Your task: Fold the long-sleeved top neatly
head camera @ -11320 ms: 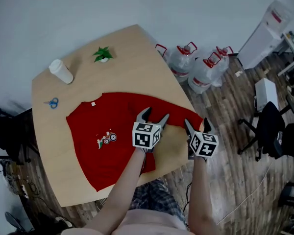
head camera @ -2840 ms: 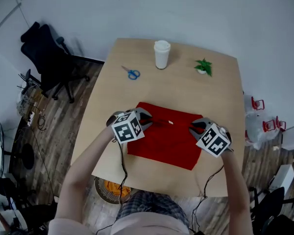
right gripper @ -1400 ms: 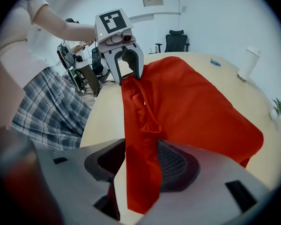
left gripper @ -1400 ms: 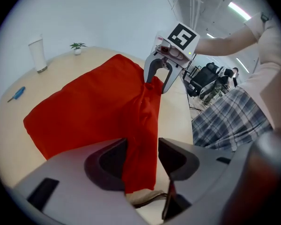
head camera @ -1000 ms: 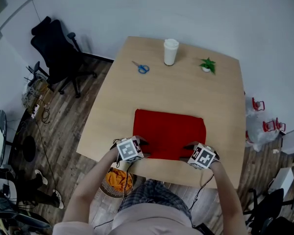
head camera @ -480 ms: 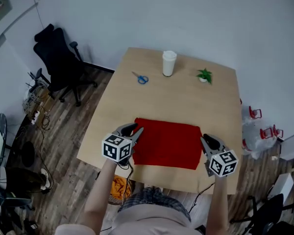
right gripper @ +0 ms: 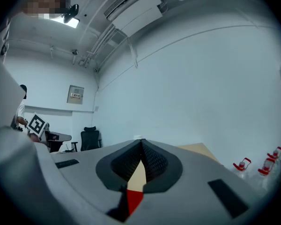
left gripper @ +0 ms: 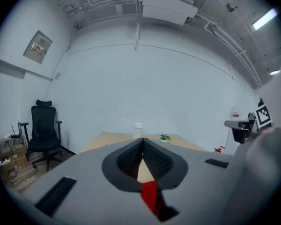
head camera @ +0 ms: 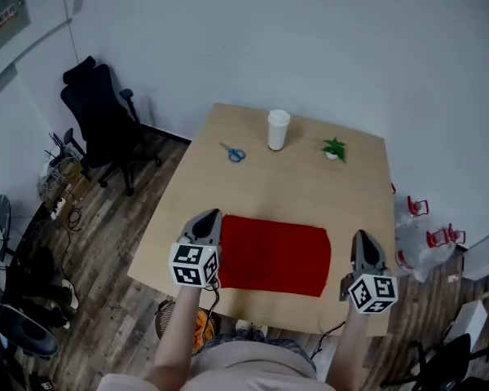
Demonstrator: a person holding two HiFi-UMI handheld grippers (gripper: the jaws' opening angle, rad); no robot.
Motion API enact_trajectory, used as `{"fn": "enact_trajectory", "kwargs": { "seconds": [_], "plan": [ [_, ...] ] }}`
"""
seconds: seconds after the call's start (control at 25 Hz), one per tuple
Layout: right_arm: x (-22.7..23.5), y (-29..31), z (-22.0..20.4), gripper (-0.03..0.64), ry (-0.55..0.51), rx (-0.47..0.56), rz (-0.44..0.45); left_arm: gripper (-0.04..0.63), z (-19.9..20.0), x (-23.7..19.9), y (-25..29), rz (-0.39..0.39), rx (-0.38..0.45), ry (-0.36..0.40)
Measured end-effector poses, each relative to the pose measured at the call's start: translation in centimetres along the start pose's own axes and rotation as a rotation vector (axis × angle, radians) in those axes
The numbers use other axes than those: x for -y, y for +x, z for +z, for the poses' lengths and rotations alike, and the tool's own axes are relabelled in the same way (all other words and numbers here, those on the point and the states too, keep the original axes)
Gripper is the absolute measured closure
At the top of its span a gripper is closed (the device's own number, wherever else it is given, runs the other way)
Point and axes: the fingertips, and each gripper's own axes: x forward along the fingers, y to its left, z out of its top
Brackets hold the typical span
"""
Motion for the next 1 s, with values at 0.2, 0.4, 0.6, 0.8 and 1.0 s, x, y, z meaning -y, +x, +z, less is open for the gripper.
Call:
{"fn": "enact_trajectory", "kwargs": {
  "seconds": [0.2,0.4,0.6,0.8,1.0],
  "plan": [
    [1.1,-1.5,0.8,0.608,-0.026,0.043,-0.073,0.594,0.4,0.1,-0.9,0.048,0.036,0.033],
    [1.3,-1.8,0.8,0.609,-0.046,0.042,-0.102,0.594,0.6,0.4,-1.0,0.033,0.039,0.038],
    [1.5,-1.8,0.5,0.611,-0.049,0.029,-0.123,0.594,0.0,0.3,-1.0,0.03,0.027,0.031],
    [1.5,-1.9,0.3,0.611,-0.052,0.02,-0.129,0.594,-0.2,0.3,-1.1,0.027,0.024,0.028],
    [1.7,-1.9,0.1,0.611,-0.051,0.013,-0.128,0.594,-0.1,0.8,-0.7,0.017,0.02,0.026]
  ]
}}
